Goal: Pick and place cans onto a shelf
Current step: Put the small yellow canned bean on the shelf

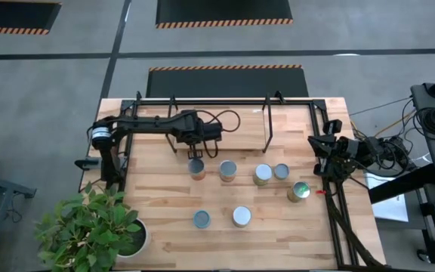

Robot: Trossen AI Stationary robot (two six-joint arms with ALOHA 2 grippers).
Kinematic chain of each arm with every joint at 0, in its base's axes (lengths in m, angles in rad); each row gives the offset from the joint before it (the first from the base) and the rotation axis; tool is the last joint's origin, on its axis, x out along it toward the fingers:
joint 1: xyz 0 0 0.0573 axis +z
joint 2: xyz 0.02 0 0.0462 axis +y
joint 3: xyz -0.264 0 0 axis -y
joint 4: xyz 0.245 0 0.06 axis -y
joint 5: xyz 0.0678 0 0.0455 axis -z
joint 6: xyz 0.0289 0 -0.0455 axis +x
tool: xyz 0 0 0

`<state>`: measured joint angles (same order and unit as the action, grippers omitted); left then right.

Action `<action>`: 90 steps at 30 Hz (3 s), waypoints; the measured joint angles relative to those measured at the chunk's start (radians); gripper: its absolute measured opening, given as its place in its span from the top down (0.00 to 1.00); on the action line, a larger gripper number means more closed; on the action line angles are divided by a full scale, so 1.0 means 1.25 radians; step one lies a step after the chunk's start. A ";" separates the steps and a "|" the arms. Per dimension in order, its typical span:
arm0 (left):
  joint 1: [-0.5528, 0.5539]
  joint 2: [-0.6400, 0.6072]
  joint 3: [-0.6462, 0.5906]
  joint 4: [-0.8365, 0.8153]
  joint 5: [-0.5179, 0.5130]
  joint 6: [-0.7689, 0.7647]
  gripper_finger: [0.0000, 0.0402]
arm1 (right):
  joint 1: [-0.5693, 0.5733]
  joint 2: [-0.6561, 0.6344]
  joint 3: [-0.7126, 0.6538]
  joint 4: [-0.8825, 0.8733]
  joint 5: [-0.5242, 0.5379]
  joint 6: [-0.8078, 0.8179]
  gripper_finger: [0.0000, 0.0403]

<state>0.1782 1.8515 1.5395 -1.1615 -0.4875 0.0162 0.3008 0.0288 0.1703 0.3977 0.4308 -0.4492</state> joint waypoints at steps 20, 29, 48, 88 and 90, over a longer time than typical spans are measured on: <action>0.040 0.049 -0.007 0.167 0.026 -0.025 1.00 | 0.000 0.000 0.000 -0.002 0.000 -0.006 0.96; 0.027 0.025 -0.011 0.108 0.077 0.008 1.00 | 0.000 0.000 0.000 -0.001 0.000 -0.006 0.96; 0.046 -0.013 -0.010 0.003 0.071 -0.254 0.95 | 0.000 0.000 0.000 -0.003 0.000 -0.006 0.96; -0.033 -0.022 -0.013 -0.199 -0.067 -0.427 0.68 | 0.000 0.000 0.000 -0.015 0.000 -0.012 0.96; -0.031 -0.020 -0.013 -0.199 -0.078 -0.430 0.80 | 0.000 0.000 0.000 -0.015 0.000 -0.012 0.96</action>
<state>0.1390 1.8266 1.5230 -1.4098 -0.5849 -0.5212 0.3004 0.0288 0.1703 0.3791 0.4309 -0.4637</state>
